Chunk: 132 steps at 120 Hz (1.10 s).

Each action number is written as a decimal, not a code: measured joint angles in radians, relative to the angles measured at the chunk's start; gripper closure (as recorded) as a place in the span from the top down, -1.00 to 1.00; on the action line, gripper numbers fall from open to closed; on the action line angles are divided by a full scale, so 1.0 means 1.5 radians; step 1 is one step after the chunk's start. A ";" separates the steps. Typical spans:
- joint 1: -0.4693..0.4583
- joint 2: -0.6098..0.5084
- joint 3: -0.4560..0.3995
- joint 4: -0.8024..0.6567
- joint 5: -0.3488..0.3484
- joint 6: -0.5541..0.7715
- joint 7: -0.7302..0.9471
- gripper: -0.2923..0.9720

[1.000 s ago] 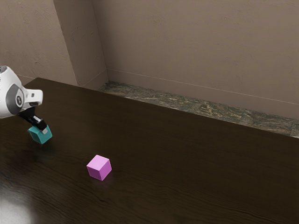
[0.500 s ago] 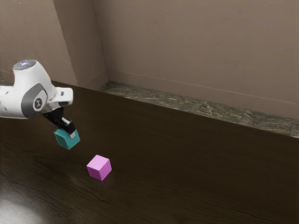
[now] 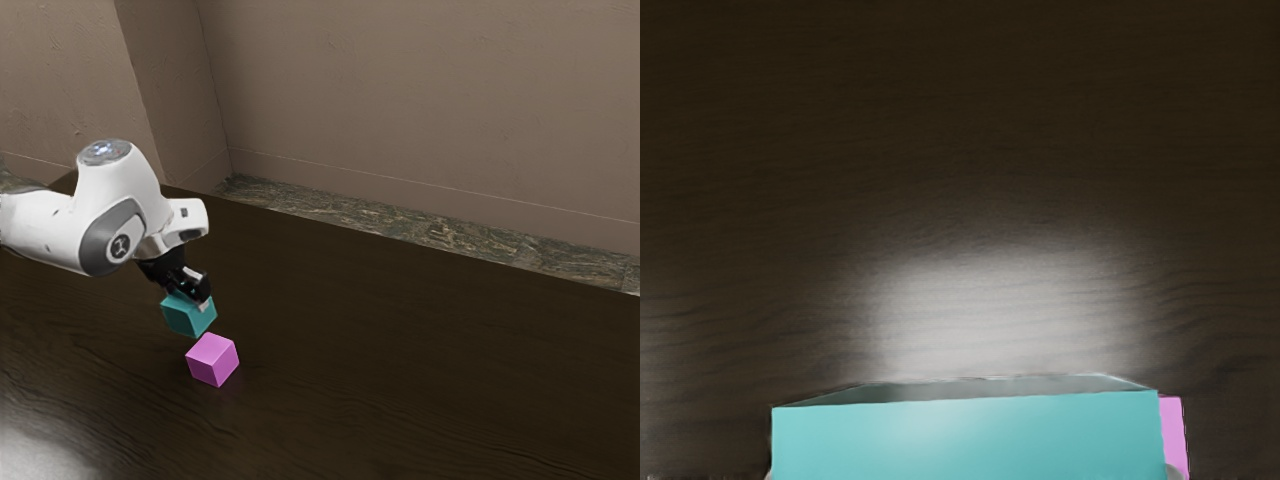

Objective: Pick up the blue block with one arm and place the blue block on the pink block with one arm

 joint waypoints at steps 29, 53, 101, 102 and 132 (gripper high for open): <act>0.000 -0.023 -0.043 -0.033 0.001 -0.006 -0.076 -0.08; 0.000 -0.013 -0.050 -0.036 0.004 -0.013 -0.116 -0.02; -0.007 0.000 -0.050 -0.025 0.014 -0.014 -0.149 0.35; -0.007 0.000 -0.050 -0.025 0.014 -0.014 -0.149 0.36; -0.012 0.000 -0.028 0.076 0.014 -0.076 -0.156 0.48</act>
